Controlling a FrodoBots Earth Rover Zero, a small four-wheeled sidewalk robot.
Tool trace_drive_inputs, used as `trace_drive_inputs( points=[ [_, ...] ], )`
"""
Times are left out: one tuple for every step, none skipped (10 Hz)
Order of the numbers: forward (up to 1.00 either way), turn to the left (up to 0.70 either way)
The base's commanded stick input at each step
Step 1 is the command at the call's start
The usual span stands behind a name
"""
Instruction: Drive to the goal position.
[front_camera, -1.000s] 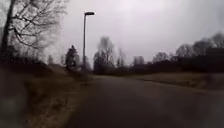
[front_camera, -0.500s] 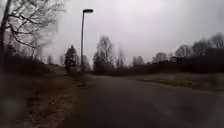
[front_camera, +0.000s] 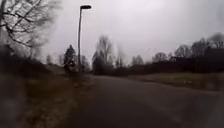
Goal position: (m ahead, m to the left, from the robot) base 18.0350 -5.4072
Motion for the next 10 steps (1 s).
trace_drive_inputs(
  points=[
    [0.68, 0.00],
    [0.68, 0.00],
    [0.68, 0.00],
    [0.68, 0.00],
    [0.68, 0.00],
    [0.68, 0.00],
    [0.68, 0.00],
    [0.68, 0.00],
    [0.68, 0.00],
    [0.68, 0.00]
  ],
)
